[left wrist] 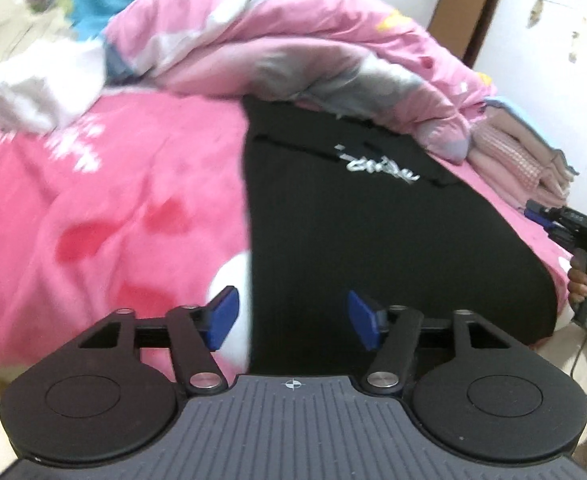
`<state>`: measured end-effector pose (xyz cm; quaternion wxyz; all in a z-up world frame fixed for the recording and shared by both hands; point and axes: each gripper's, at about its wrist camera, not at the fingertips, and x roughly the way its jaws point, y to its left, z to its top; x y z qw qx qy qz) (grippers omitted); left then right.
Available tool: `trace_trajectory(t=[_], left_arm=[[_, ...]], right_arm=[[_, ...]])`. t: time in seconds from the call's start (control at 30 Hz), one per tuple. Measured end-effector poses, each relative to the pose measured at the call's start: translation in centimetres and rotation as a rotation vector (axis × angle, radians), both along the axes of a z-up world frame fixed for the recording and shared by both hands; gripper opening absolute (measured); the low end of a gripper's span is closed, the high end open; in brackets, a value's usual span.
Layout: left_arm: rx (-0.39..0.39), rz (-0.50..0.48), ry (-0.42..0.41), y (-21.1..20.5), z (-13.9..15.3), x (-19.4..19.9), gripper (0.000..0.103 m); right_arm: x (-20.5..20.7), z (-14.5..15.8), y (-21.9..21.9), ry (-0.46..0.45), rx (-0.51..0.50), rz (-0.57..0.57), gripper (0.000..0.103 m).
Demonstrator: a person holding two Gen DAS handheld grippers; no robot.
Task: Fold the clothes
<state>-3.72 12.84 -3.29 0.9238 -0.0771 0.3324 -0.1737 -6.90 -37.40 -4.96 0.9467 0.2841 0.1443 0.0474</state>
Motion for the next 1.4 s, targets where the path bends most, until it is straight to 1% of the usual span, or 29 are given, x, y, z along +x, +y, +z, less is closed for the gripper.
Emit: trace_trajectory(t=[0.03, 0.1, 0.13, 0.17, 0.27, 0.33, 0.43, 0.47, 0.5, 0.53, 0.57, 0.63, 0.7, 0.77, 0.8, 0.83, 0.9, 0.97, 1.17, 1.4], left_arm=[[0.016, -0.002, -0.01, -0.8, 0.1, 0.5, 0.068], [0.042, 0.003, -0.018, -2.3, 0.1, 1.7, 0.07], [0.052, 0.009, -0.018, -2.9, 0.1, 2.3, 0.072], [0.063, 0.019, -0.014, -3.5, 0.1, 2.7, 0.073], [0.102, 0.061, 0.002, -5.1, 0.1, 3.9, 0.085], [0.135, 0.099, 0.014, -6.1, 0.0, 4.5, 0.098], [0.162, 0.16, 0.04, -7.3, -0.5, 5.3, 0.101], [0.173, 0.181, 0.052, -7.8, -0.8, 5.5, 0.102], [0.184, 0.199, 0.063, -8.1, -1.1, 5.7, 0.102], [0.189, 0.216, 0.079, -8.5, -1.5, 5.9, 0.103], [0.186, 0.232, 0.1, -8.7, -1.8, 6.0, 0.103], [0.191, 0.266, 0.123, -9.2, -2.3, 6.2, 0.103], [0.221, 0.29, 0.123, -9.9, -2.5, 6.1, 0.103], [0.256, 0.3, 0.131, -10.5, -2.5, 6.2, 0.103], [0.263, 0.306, 0.138, -10.6, -2.5, 6.3, 0.103], [0.266, 0.311, 0.145, -10.7, -2.5, 6.4, 0.103], [0.263, 0.316, 0.154, -10.6, -2.5, 6.5, 0.103], [0.262, 0.318, 0.159, -10.7, -2.5, 6.5, 0.103], [0.262, 0.325, 0.172, -10.7, -2.4, 6.6, 0.103], [0.256, 0.33, 0.184, -10.8, -2.4, 6.7, 0.103]], right_arm=[[-0.4, 0.0, 0.7, -0.002, 0.009, 0.014, 0.032], [-0.9, -0.3, 2.4, 0.022, 0.011, 0.037, 0.032], [-1.1, -0.4, 3.4, 0.041, -0.012, 0.035, 0.032], [-1.3, -0.5, 4.5, 0.062, -0.044, 0.026, 0.032], [-1.6, -0.1, 7.9, 0.126, -0.198, -0.044, 0.032], [-1.5, 0.1, 9.8, 0.161, -0.289, -0.092, 0.032], [-0.9, 0.2, 11.9, 0.207, -0.383, -0.139, 0.035], [-0.6, 0.1, 12.3, 0.224, -0.394, -0.148, 0.038], [-0.3, -0.1, 12.6, 0.241, -0.395, -0.152, 0.044], [0.0, -0.4, 12.8, 0.26, -0.397, -0.155, 0.061], [0.2, -0.7, 12.9, 0.277, -0.401, -0.155, 0.07], [0.5, -1.1, 13.7, 0.287, -0.446, -0.162, 0.073], [0.9, -1.4, 14.7, 0.3, -0.508, -0.16, 0.08], [1.2, -1.6, 15.5, 0.317, -0.555, -0.166, 0.092], [1.3, -1.7, 15.7, 0.327, -0.568, -0.177, 0.096], [1.4, -1.7, 15.9, 0.337, -0.581, -0.189, 0.103], [1.5, -1.7, 16.1, 0.347, -0.591, -0.201, 0.103], [1.6, -1.7, 16.0, 0.357, -0.581, -0.203, 0.103], [1.7, -1.4, 15.3, 0.387, -0.541, -0.192, 0.103], [1.9, -1.0, 15.0, 0.42, -0.529, -0.17, 0.103]])
